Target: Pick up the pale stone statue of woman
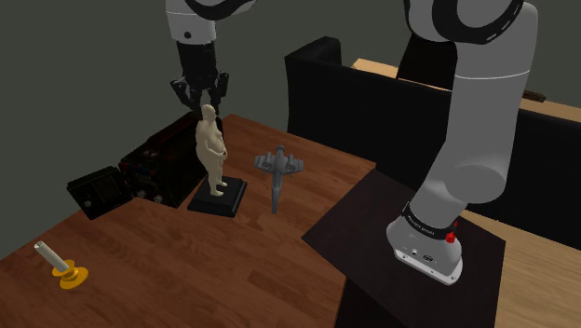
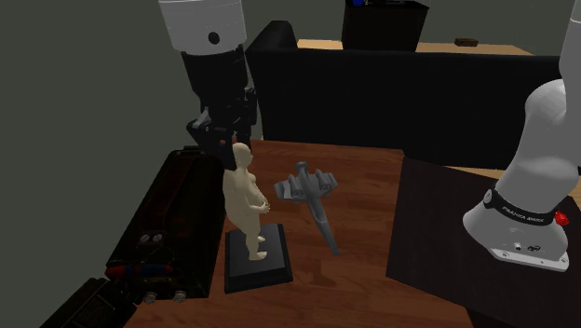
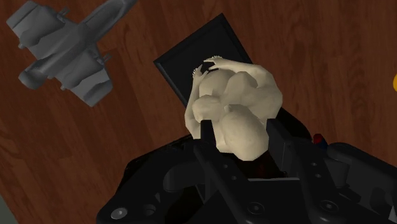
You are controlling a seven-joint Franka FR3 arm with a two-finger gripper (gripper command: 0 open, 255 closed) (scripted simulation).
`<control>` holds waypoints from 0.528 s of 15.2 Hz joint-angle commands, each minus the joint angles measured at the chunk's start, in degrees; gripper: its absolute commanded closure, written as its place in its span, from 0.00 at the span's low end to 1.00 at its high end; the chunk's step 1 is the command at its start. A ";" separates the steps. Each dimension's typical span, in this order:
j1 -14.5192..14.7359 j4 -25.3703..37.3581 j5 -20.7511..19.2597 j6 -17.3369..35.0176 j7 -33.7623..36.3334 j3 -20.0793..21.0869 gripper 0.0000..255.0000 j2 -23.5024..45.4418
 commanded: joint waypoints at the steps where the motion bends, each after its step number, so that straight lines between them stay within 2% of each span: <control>1: 0.06 0.32 -0.11 -0.12 0.02 -0.04 1.00 0.31; 8: 0.50 5.86 -0.08 -5.56 -0.01 0.11 1.00 0.39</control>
